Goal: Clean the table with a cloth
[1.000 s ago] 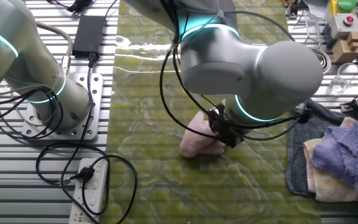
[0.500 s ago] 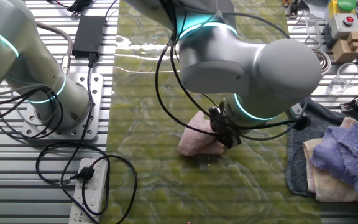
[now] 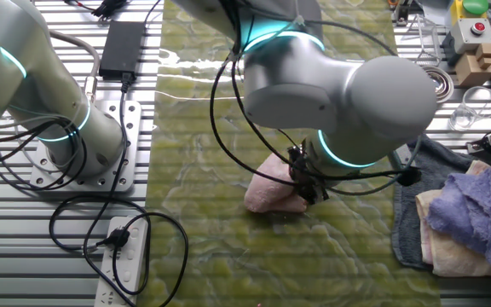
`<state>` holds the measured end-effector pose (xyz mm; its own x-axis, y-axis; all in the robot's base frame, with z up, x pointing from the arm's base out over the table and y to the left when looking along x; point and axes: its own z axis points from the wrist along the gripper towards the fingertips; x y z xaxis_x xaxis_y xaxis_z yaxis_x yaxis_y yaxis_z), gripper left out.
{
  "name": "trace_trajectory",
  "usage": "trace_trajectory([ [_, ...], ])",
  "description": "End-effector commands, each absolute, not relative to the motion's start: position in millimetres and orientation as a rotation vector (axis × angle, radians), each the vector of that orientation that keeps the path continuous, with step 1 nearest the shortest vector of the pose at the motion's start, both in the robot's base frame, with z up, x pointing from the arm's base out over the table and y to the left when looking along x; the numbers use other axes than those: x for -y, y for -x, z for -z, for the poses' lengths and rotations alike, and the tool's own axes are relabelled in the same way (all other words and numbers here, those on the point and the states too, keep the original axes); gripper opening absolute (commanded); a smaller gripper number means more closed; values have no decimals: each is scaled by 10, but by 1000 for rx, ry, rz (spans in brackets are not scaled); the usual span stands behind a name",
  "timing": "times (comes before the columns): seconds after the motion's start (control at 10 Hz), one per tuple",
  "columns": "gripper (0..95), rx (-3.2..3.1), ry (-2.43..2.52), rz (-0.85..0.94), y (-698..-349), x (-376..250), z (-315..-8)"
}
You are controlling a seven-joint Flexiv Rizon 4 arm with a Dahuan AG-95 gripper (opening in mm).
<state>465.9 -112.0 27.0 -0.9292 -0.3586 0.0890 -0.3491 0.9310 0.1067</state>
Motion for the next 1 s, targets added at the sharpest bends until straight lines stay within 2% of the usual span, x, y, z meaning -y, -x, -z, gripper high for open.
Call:
trace_trajectory([
  [0.1, 0, 2946, -719, 142, -4614, 1337, -251],
  [1.0, 0, 2885, -839, 118, -4330, 1732, -251],
])
